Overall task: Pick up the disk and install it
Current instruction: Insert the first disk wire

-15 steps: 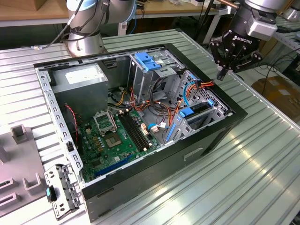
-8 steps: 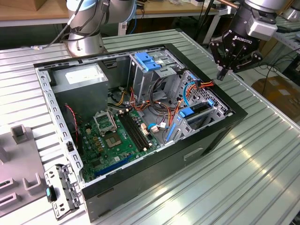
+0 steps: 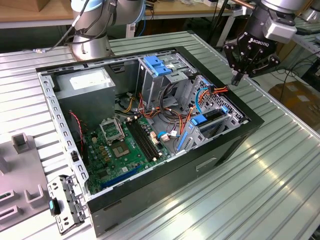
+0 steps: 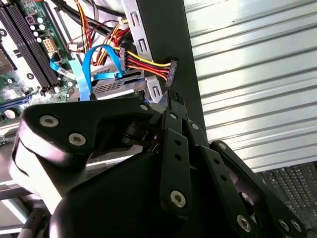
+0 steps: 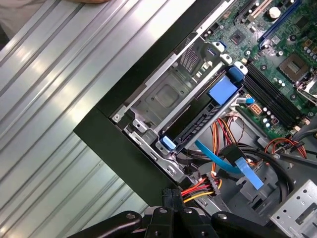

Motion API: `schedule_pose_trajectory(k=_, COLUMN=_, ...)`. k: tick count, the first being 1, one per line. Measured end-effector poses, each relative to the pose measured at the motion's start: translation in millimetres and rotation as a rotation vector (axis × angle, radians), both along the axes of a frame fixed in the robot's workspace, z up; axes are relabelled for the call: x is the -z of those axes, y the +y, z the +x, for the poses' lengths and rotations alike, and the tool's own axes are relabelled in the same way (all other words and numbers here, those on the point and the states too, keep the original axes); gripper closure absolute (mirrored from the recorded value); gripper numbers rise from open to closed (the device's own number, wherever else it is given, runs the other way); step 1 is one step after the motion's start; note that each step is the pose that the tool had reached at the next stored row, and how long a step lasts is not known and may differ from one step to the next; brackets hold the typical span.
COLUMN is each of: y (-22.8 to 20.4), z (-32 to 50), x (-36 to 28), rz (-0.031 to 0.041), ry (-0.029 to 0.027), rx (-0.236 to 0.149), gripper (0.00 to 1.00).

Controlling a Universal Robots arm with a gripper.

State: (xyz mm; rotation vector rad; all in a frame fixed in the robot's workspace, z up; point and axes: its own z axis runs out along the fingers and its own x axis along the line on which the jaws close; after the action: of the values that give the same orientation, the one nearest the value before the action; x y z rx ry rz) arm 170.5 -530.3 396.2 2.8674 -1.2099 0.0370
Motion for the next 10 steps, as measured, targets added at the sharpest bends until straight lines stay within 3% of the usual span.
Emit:
schedule_pose_trajectory(k=3, y=3.0, z=0.4, x=3.4, rz=0.0002, ry=-0.0001, rx=-0.035, gripper=0.76)
schedule_pose_trajectory(k=5, y=4.1, z=0.5, x=7.9, rz=-0.0001, ry=-0.0002, rx=-0.087, gripper=0.76)
schedule_pose_trajectory(k=7, y=5.0, z=0.5, x=12.3, rz=-0.0002, ry=-0.0018, rx=-0.136, gripper=0.63)
schedule_pose_trajectory(k=10, y=7.6, z=0.4, x=16.5, rz=-0.0002, ry=-0.0034, rx=-0.167, gripper=0.63)
